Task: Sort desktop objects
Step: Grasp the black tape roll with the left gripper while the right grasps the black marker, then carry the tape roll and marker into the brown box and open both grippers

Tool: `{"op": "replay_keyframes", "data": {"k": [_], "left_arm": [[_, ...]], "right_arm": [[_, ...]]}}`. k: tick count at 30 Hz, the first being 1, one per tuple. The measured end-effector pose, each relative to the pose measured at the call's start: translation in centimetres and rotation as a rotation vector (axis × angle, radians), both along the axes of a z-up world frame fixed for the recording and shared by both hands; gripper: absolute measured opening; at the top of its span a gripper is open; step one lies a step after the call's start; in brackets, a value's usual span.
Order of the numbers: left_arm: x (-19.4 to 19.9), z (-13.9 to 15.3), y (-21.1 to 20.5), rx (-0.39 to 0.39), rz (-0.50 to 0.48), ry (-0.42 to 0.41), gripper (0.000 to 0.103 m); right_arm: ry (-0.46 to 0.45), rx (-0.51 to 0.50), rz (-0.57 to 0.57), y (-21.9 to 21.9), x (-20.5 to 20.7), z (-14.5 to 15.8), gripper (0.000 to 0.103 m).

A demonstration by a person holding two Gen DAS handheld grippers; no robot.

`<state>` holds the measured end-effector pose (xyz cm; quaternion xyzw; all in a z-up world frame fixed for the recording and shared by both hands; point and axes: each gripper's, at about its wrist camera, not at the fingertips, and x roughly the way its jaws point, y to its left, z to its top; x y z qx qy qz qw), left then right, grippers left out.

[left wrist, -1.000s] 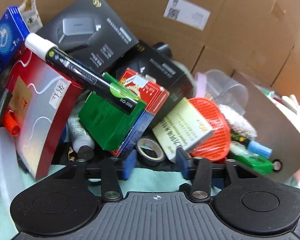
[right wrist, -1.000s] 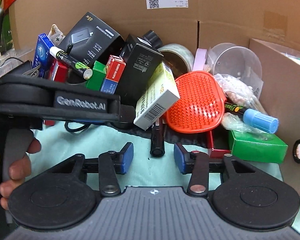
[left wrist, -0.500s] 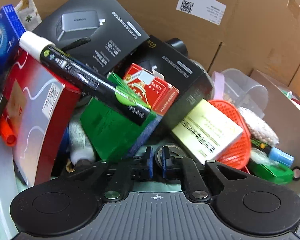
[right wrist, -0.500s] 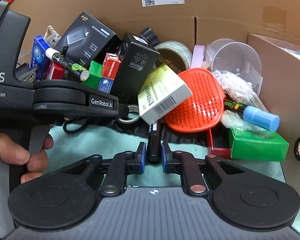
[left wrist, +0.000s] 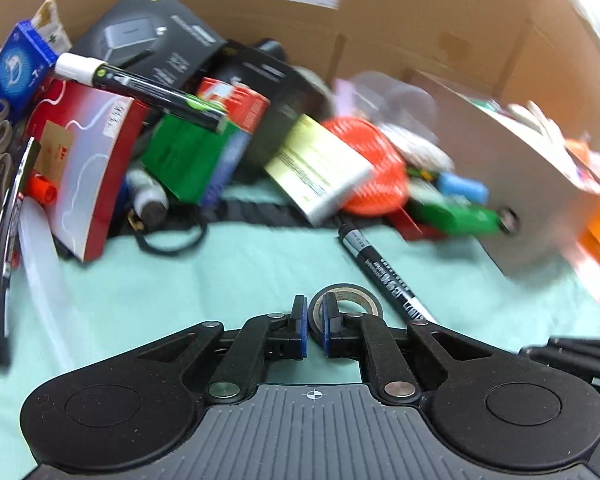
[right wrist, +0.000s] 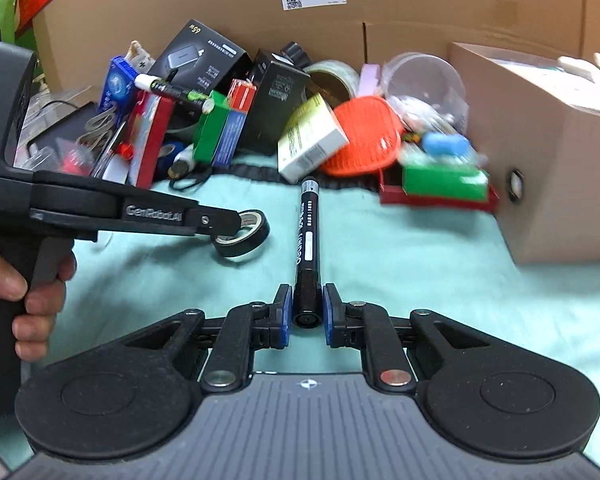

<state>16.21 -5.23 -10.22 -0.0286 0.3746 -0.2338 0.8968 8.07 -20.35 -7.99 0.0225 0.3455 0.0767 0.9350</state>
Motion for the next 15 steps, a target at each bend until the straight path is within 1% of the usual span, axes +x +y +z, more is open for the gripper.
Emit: {"op": "replay_keyframes", "data": {"k": [3,4,5,6,7,10,15], "left_arm": [[-1.2,0.0,-0.7,0.015,-0.055,0.001,0.004],[-1.6,-0.1,-0.9,0.019,-0.068,-0.002,0.013],[-2.1,-0.1,-1.0,0.025,-0.082,-0.006,0.03],[-2.2,-0.2,-1.2,0.031,-0.09,-0.009,0.031],[-2.3,-0.2,-1.4,0.036,-0.088,-0.014,0.031],[-2.4,-0.1,-1.7,0.046,-0.1,-0.02,0.037],[-2.4,-0.2,-2.1,0.072,-0.123,-0.032,0.038]], "right_arm": [[0.018,0.008,-0.014,-0.4,-2.0,0.0,0.019],[0.017,0.007,-0.022,-0.4,-2.2,0.0,0.019],[0.012,0.004,-0.03,-0.4,-2.3,0.0,0.02],[0.01,0.0,-0.033,-0.4,-2.1,-0.1,0.023],[0.008,-0.001,-0.037,-0.5,-2.2,-0.1,0.023],[0.003,-0.004,-0.037,-0.6,-1.4,-0.2,0.024],[-0.007,-0.005,-0.025,-0.6,-0.1,-0.3,0.024]]}}
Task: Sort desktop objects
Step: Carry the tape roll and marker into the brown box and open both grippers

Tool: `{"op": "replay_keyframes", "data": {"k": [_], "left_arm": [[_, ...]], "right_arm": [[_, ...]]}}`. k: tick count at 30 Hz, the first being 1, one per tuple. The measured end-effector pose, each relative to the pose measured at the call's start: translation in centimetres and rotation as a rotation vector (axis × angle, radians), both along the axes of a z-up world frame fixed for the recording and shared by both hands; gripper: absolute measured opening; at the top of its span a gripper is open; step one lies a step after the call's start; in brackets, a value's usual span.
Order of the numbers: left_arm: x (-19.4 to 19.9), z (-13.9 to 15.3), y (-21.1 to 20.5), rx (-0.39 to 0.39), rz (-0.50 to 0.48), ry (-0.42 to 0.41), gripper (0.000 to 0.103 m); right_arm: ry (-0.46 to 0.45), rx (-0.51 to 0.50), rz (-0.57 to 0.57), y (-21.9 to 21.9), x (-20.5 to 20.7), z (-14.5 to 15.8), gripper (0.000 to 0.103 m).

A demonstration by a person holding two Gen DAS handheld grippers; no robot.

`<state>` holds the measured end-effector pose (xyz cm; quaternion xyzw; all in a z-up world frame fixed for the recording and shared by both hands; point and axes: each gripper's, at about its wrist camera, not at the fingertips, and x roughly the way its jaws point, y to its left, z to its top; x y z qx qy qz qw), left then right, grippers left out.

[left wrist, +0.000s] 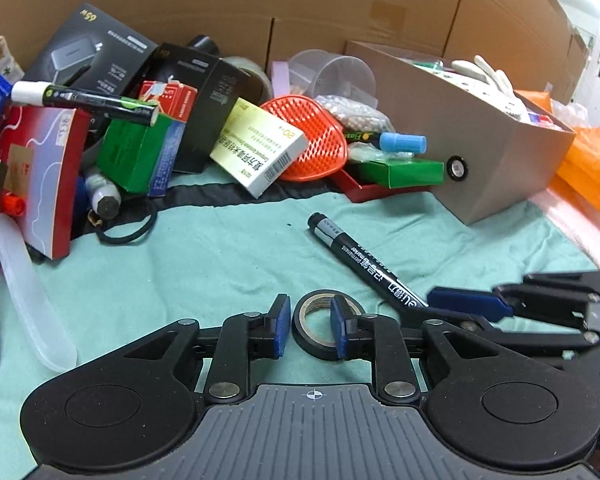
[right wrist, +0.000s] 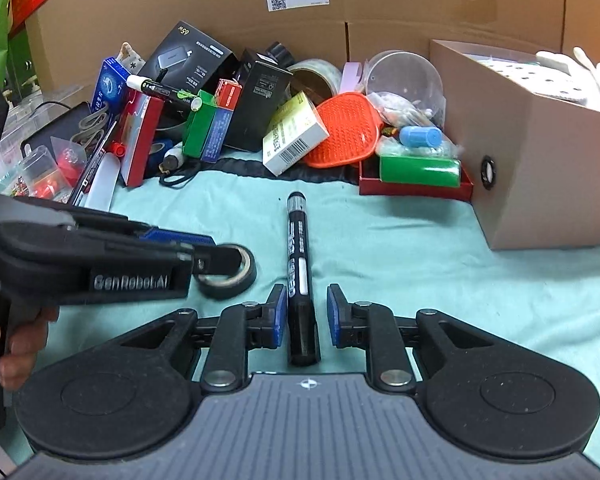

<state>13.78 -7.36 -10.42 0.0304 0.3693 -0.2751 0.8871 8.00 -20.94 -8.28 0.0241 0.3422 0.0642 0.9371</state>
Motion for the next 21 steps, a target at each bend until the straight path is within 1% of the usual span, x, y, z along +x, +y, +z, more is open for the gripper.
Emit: {"op": "replay_keyframes", "data": {"k": [2,3,5,7,9,10,11,13,14,16,21], "left_arm": [[-0.1,0.1,-0.4,0.034,-0.012,-0.012,0.026],[-0.1,0.1,-0.5,0.045,-0.019,-0.019,0.026],[-0.2,0.0,-0.6,0.047,-0.024,-0.026,0.033],[-0.3,-0.1,-0.6,0.048,-0.019,-0.034,0.033],[-0.4,0.0,-0.8,0.06,-0.026,-0.039,0.033],[-0.4,0.1,-1.0,0.073,-0.025,-0.043,0.006],[-0.4,0.2,-1.0,0.065,-0.032,-0.033,0.003],[-0.4,0.5,-1.1,0.026,-0.036,-0.002,0.003],[-0.5,0.8,-1.3,0.014,-0.035,-0.006,0.003],[-0.8,1.8,-1.9,0.0,-0.034,-0.035,0.003],[-0.9,5.6,-3.7,-0.065,-0.065,-0.107,0.003]], "right_arm": [[0.005,-0.003,-0.001,0.1,0.5,-0.2,0.024],[0.001,-0.006,-0.001,0.2,0.7,-0.3,0.025],[-0.002,-0.013,0.001,0.3,1.1,-0.3,0.025],[-0.007,-0.018,0.002,0.4,1.4,-0.5,0.023],[-0.004,-0.02,0.004,0.3,1.5,-0.5,0.017],[-0.002,-0.014,0.006,0.2,1.5,-0.4,0.016],[0.002,-0.002,0.006,0.1,1.4,-0.4,0.016],[0.003,0.026,-0.003,-0.3,1.1,-0.2,0.016],[-0.004,0.036,-0.007,-0.5,0.8,0.1,0.016],[-0.029,0.052,-0.012,-1.0,0.2,0.9,0.016],[-0.144,0.042,-0.051,-2.8,-1.2,4.4,0.016]]}}
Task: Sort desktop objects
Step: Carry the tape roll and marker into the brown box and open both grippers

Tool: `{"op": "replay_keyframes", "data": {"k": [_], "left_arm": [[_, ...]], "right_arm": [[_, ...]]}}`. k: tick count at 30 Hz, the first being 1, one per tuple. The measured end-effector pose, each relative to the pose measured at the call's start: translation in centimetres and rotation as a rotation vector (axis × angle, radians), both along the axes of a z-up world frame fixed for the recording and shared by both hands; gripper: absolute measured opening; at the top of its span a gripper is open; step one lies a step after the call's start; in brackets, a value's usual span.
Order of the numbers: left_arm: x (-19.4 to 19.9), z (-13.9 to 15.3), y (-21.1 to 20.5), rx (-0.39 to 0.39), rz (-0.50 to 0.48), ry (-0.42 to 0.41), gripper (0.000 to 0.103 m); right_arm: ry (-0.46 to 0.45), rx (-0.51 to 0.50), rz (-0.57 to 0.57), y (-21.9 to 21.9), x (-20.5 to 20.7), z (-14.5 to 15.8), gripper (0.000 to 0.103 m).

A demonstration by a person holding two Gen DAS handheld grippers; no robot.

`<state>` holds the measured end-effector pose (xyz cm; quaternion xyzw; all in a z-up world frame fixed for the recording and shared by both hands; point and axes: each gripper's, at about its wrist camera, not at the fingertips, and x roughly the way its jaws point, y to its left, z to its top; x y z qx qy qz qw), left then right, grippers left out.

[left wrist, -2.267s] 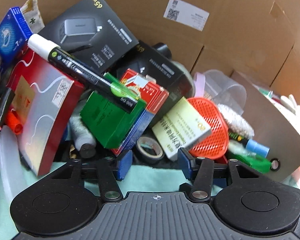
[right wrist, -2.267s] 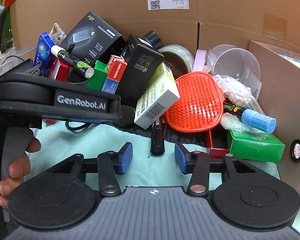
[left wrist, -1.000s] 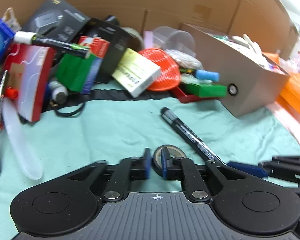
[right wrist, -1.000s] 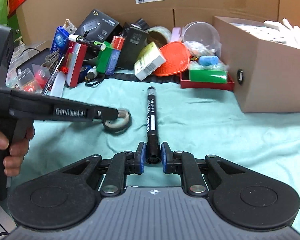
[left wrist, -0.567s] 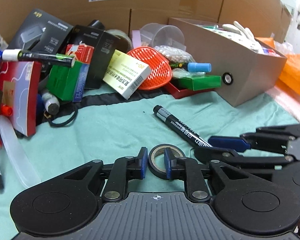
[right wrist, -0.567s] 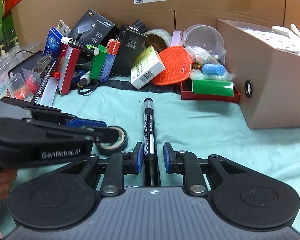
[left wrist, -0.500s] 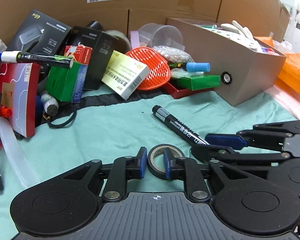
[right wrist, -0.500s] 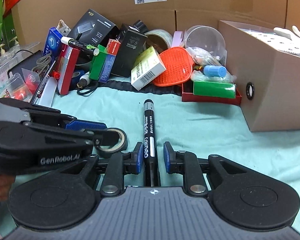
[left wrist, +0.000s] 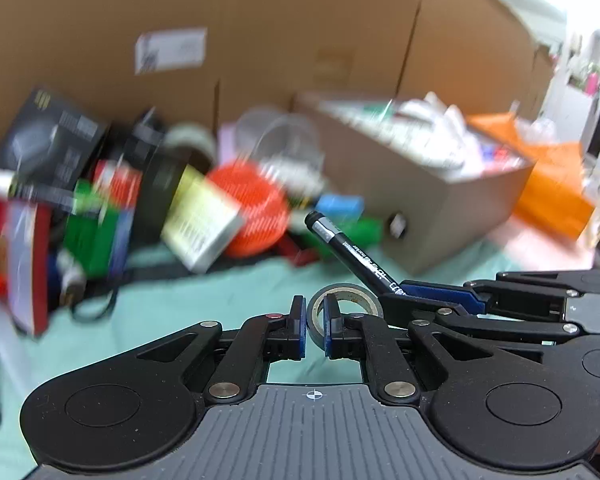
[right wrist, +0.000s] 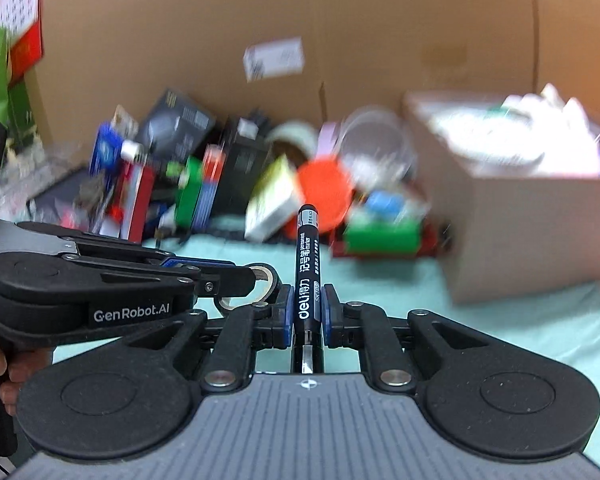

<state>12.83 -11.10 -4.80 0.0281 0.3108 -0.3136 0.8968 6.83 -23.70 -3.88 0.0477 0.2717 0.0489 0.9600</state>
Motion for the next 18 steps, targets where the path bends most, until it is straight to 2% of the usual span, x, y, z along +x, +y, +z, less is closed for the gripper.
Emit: {"op": "replay_keyframes", "data": {"k": [4,10,13,18], "left_arm": [[0.6,3.3,-2.5,-0.061,-0.024,-0.058,0.003],[3.5,6.8,-8.1,-0.147,-0.055,-0.078,0.003],[5.7,7.2,-10.9,-0.195,-0.045,-0.036,0.003],[8.8,7.0,-15.7,-0.196,-0.043,-0.001,0.003]], "right_arm": [[-0.1,-0.029,-0.041,-1.9,-0.7,3.1,0.016],[-0.209,-0.083,-0.142,-6.5,0.1,6.5,0.016],[-0.223,-0.091,-0.223,-9.2,0.7,7.2,0.016],[-0.203,-0.082,-0.351,-14.2,2.8,6.6,0.016]]}}
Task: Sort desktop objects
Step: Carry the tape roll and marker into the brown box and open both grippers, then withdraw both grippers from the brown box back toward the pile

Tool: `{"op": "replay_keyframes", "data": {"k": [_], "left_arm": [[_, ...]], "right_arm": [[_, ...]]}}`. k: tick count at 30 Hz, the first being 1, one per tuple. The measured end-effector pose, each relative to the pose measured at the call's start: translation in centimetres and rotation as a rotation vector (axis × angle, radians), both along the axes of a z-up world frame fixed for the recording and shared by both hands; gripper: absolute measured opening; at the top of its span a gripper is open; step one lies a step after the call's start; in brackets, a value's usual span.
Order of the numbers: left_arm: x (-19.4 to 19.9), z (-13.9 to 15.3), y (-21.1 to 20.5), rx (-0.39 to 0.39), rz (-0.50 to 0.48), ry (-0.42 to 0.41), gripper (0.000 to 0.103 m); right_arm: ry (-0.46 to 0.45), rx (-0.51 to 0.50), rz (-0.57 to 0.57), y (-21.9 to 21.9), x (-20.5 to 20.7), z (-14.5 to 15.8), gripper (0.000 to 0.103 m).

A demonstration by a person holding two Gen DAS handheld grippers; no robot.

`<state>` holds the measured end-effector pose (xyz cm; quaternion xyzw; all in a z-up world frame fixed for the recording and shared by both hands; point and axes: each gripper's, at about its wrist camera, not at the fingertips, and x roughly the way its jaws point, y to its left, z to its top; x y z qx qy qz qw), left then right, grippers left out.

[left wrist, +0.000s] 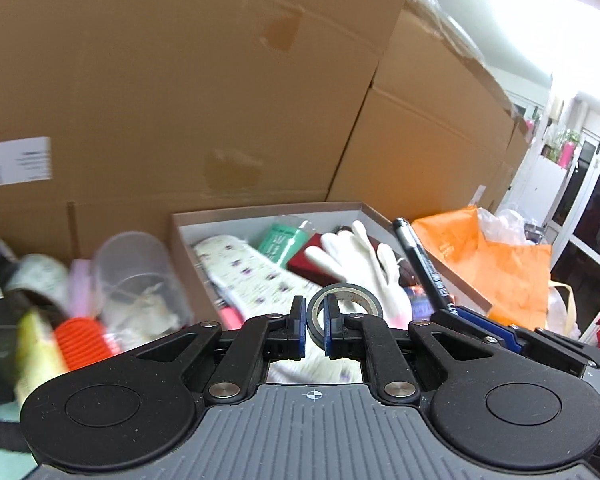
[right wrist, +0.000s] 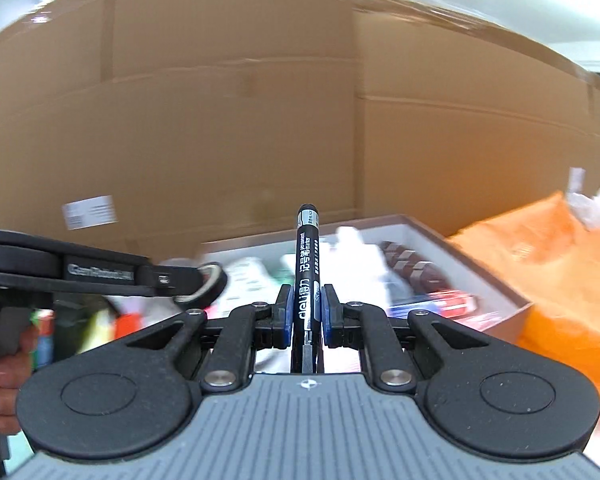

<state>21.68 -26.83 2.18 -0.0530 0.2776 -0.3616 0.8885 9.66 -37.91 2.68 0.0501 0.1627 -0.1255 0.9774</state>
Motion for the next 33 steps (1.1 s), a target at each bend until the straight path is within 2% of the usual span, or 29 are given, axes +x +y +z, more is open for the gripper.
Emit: {"op": "replay_keyframes", "data": {"k": [6,13,14,15,16,17,18,19,20,22,24,26,33], "left_arm": [[3.2,-0.7,-4.5,0.013,-0.003,0.016,0.003],[5.4,-1.4,-7.4,0.03,-0.009,0.004,0.005],[5.7,-1.5,-7.6,0.034,-0.011,0.004,0.013],[5.8,-1.7,-7.8,0.033,-0.019,0.002,0.029],[5.7,-1.8,-7.8,0.033,-0.023,-0.005,0.039],[5.5,-1.9,-7.8,0.033,-0.018,-0.017,0.063],[5.2,-1.9,-7.6,0.032,-0.006,-0.033,0.074],[4.8,-1.9,-7.3,0.026,0.012,-0.052,0.089],[4.4,-1.9,-7.1,0.019,0.031,-0.074,0.097],[3.5,-1.9,-6.4,0.015,0.038,-0.106,0.103],[2.5,-1.8,-5.8,0.017,0.024,-0.117,0.103],[1.5,-1.8,-5.0,0.01,0.01,-0.12,0.103],[-2.1,-1.4,-1.4,-0.011,0.035,-0.101,0.103]], "right_arm": [[0.016,0.004,-0.063,-3.6,1.8,-1.2,0.016],[0.016,0.019,-0.098,-6.6,4.2,-2.0,0.016],[0.025,0.023,-0.094,-6.9,4.5,-2.2,0.017],[0.041,0.024,-0.087,-7.2,4.9,-2.5,0.018],[0.051,0.017,-0.084,-7.2,5.0,-2.7,0.023],[0.055,0.006,-0.085,-7.0,5.0,-2.9,0.043],[0.051,-0.008,-0.09,-6.8,4.7,-3.0,0.063],[0.039,-0.025,-0.094,-6.5,4.5,-3.0,0.067],[0.028,-0.044,-0.095,-6.1,4.2,-3.1,0.069],[0.023,-0.061,-0.084,-5.6,3.7,-3.1,0.076],[0.006,-0.059,-0.076,-5.0,2.9,-2.8,0.091],[-0.014,-0.06,-0.072,-4.2,2.1,-2.3,0.098],[-0.021,-0.071,0.019,-0.3,0.0,-1.3,0.102]]}}
